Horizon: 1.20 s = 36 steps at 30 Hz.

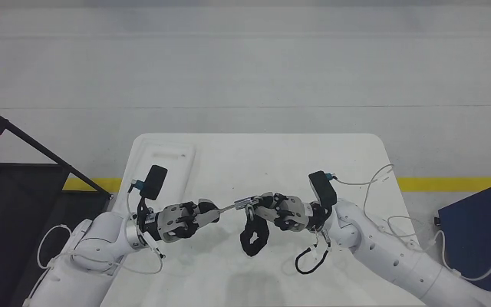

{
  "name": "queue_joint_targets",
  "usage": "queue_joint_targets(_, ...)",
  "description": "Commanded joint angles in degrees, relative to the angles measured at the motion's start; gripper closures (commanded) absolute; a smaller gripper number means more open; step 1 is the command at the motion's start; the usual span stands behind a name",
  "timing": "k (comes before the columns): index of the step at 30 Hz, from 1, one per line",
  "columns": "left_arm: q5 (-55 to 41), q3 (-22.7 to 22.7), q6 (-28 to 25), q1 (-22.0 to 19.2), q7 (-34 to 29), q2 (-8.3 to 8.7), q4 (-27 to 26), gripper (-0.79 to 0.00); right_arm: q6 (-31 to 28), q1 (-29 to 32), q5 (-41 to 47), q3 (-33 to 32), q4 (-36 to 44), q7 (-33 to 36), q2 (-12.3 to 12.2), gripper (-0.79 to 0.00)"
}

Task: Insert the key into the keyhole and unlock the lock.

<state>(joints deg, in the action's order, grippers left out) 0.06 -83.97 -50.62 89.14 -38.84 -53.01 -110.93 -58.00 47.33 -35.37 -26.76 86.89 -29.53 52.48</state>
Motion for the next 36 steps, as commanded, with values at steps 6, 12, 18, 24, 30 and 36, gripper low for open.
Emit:
queue_joint_targets(6, -0.4, 0.3, -0.2, 0.0, -0.1, 0.15, -0.1, 0.0, 0.0, 0.0, 0.0, 0.0, 0.0, 0.0, 0.0, 0.0)
queue_joint_targets(12, 0.2, 0.5, -0.3, 0.0, 0.1, 0.26, -0.4, 0.0, 0.0, 0.0, 0.0, 0.0, 0.0, 0.0, 0.0, 0.0)
queue_joint_targets(18, 0.8, 0.5, 0.3, -0.3, -0.1, 0.4, -0.7, 0.0, 0.0, 0.0, 0.0, 0.0, 0.0, 0.0, 0.0, 0.0)
queue_joint_targets(24, 1.3, 0.6, 0.6, -0.6, 0.1, 0.5, -1.1, 0.0, 0.0, 0.0, 0.0, 0.0, 0.0, 0.0, 0.0, 0.0)
queue_joint_targets(30, 1.8, 0.6, 1.3, -0.6, -0.1, 0.65, -1.6, 0.0, 0.0, 0.0, 0.0, 0.0, 0.0, 0.0, 0.0, 0.0)
queue_joint_targets(36, 1.6, 0.4, 1.8, -0.8, -0.5, 0.83, -1.9, 0.0, 0.0, 0.0, 0.0, 0.0, 0.0, 0.0, 0.0, 0.0)
